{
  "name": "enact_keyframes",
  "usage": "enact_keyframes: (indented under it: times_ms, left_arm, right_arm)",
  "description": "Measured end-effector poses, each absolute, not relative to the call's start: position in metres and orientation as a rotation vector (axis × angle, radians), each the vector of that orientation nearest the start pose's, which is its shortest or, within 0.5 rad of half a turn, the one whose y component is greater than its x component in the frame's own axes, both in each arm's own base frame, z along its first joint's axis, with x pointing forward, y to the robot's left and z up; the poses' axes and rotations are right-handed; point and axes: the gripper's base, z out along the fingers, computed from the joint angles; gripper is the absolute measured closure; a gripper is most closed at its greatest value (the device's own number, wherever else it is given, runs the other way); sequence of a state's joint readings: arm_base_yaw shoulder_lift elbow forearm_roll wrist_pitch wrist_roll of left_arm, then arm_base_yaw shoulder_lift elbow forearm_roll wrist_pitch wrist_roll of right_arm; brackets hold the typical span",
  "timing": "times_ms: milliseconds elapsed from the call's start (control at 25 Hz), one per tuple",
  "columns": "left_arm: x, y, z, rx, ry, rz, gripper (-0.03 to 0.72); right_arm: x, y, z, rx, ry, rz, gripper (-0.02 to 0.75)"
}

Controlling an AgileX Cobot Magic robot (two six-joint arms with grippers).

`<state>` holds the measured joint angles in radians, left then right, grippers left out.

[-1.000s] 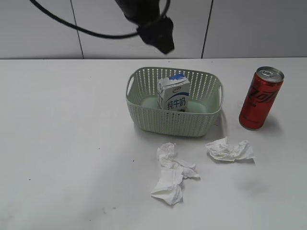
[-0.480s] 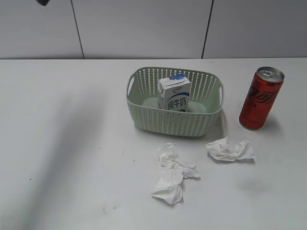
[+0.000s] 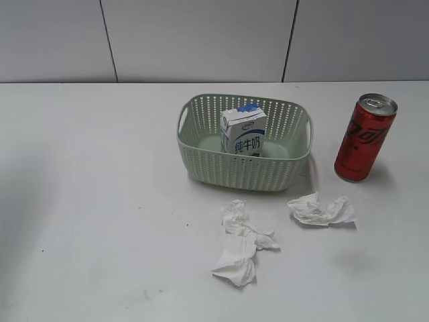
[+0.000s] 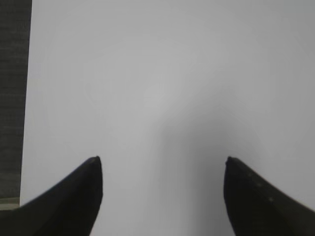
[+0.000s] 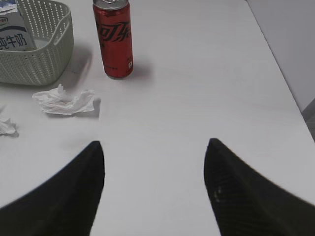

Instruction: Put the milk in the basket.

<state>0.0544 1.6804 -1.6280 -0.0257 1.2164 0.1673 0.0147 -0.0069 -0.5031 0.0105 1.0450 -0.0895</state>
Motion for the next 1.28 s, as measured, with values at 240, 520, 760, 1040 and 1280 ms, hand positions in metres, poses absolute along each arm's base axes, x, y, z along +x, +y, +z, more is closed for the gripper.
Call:
enact_keyframes:
  times_ms: [240,520,760,1040,1280]
  left_arm:
    - [0.275,0.019,0.340,0.117,2.799,0.020,0.118]
    - [0.181,0.011,0.316,0.111,2.776,0.013,0.119]
    - [0.114,0.006,0.283,0.109,2.740,0.019,0.119]
    - [0.059,0.001,0.277,0.097,2.426,0.055,0.119]
    - [0.024,-0.002,0.286,0.100,2.167,0.086,0.119]
  right_arm:
    - [-0.006,0.001,0.279,-0.106,2.016,-0.035,0.241]
    - [-0.006,0.001,0.279,-0.106,2.016,-0.035,0.241]
    - [-0.006,0.001,0.279,-0.106,2.016,-0.035,0.241]
    - [-0.006,0.001,0.279,-0.106,2.016,-0.035,0.241]
    - [-0.006,0.001,0.279,-0.106,2.016,-0.035,0.241]
